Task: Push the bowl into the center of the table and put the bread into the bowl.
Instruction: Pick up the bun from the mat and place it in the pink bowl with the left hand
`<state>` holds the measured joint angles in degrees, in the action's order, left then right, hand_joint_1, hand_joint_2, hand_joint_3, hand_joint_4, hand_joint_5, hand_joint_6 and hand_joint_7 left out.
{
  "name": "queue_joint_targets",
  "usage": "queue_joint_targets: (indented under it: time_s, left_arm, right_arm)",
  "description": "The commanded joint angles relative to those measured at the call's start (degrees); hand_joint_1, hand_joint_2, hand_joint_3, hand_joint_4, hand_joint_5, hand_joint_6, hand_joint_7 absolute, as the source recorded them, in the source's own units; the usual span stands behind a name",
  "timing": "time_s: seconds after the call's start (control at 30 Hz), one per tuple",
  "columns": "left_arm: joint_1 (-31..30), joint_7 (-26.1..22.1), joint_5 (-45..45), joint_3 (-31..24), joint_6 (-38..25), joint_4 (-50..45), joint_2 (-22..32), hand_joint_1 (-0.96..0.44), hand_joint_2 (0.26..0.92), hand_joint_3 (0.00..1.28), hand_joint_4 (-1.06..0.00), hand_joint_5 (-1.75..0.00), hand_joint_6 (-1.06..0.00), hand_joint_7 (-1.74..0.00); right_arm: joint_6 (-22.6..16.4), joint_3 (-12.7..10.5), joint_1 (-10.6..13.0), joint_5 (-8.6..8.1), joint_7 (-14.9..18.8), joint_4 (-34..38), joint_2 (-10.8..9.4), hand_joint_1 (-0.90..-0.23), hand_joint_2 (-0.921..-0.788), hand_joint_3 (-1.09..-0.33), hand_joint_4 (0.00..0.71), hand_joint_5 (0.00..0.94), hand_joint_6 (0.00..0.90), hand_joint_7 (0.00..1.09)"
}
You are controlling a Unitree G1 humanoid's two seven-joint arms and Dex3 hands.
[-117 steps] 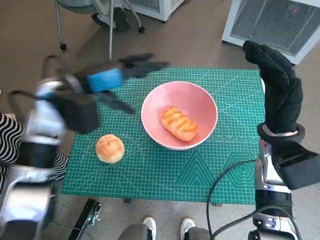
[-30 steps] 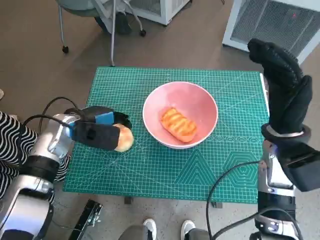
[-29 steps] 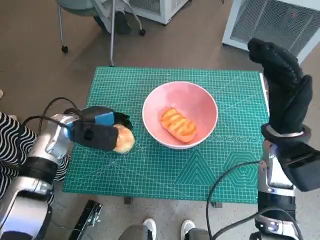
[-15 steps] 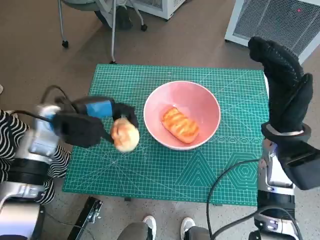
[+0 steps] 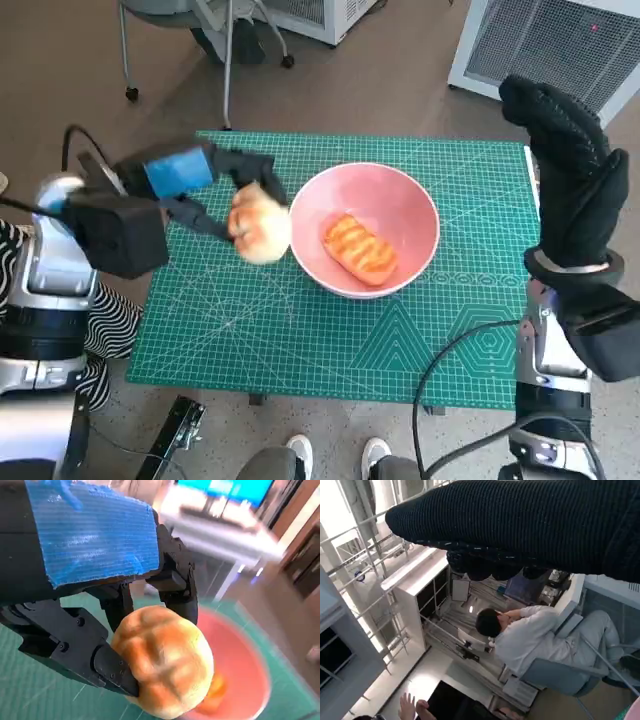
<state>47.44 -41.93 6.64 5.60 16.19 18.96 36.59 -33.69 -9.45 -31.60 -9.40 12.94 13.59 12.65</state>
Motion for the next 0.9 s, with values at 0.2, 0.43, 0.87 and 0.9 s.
queue_joint_targets:
  time_s: [0.2,0.43,0.87,0.9]
  left_arm:
    - [5.88,7.95,3.94,2.64,0.07,-1.11,-7.39,0.00,0.901,0.01,-0.82,-0.98,-0.70,-1.15]
    - [10.22,11.80,9.90,7.65,2.30,5.70,-12.33,0.00,0.892,0.01,-0.84,-0.98,-0.73,-1.08]
    - [17.60,18.20,19.04,16.07,7.49,27.64,-20.99,0.00,0.916,0.08,-0.71,-1.14,-0.61,-1.18]
    - [17.74,18.23,19.99,16.93,6.74,28.70,-21.48,0.00,0.918,0.13,-0.64,-1.19,-0.55,-1.26]
  right_arm:
    - [-0.06,-0.51,1.08,-0.86,0.61,1.04,0.16,-0.704,-0.921,-0.700,0.189,0.001,0.013,0.55]
    - [-0.40,-0.58,1.39,-0.70,0.78,1.15,0.14,-0.702,-0.921,-0.700,0.190,0.001,0.013,0.55]
    - [0.01,-0.71,2.10,-0.54,0.56,-0.24,0.30,-0.692,-0.921,-0.701,0.190,0.001,0.014,0.55]
    - [0.07,-0.77,2.15,-0.49,0.50,-0.35,0.37,-0.692,-0.921,-0.701,0.190,0.001,0.014,0.55]
